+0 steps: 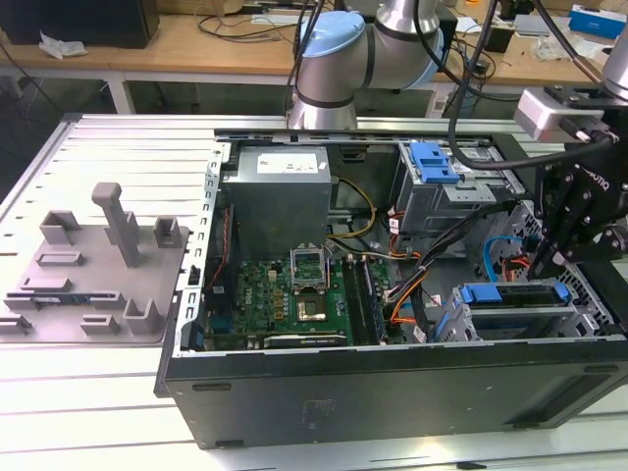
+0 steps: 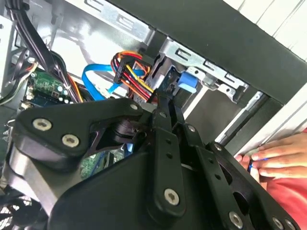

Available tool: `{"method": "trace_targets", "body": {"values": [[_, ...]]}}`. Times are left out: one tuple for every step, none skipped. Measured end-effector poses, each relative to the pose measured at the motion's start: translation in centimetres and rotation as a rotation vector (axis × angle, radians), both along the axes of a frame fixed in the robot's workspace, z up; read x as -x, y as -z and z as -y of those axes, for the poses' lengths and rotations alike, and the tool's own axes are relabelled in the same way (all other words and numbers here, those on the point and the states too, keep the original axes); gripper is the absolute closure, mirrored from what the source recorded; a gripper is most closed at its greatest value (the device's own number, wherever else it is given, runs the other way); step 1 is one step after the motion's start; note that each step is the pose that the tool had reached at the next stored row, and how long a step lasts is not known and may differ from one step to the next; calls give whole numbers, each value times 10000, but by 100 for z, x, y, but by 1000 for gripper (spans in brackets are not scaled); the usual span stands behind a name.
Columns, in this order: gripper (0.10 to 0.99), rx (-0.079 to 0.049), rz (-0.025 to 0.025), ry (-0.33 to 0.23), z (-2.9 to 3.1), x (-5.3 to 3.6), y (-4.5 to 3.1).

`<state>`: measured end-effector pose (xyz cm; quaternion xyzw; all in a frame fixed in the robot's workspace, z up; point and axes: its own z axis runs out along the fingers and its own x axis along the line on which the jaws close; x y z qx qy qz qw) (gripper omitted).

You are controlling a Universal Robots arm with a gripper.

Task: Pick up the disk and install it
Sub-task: 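Insert the first disk wire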

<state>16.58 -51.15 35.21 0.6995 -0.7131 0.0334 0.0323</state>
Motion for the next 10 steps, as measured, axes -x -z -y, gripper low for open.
{"method": "trace_targets", "body": {"values": [[918,1,0,15,0,0,0],[918,2,0,62,0,0,0],[918,1,0,162,-1,0,1],[918,1,0,236,-1,-1,1],[918,0,1,318,-1,-1,1],[918,0,0,343,-1,-1,1],[918,0,0,343,-1,-1,1],[918,0,1,345,-1,-1,1],[918,1,0,345,-1,-1,1],[918,1,0,346,0,-1,1]]}}
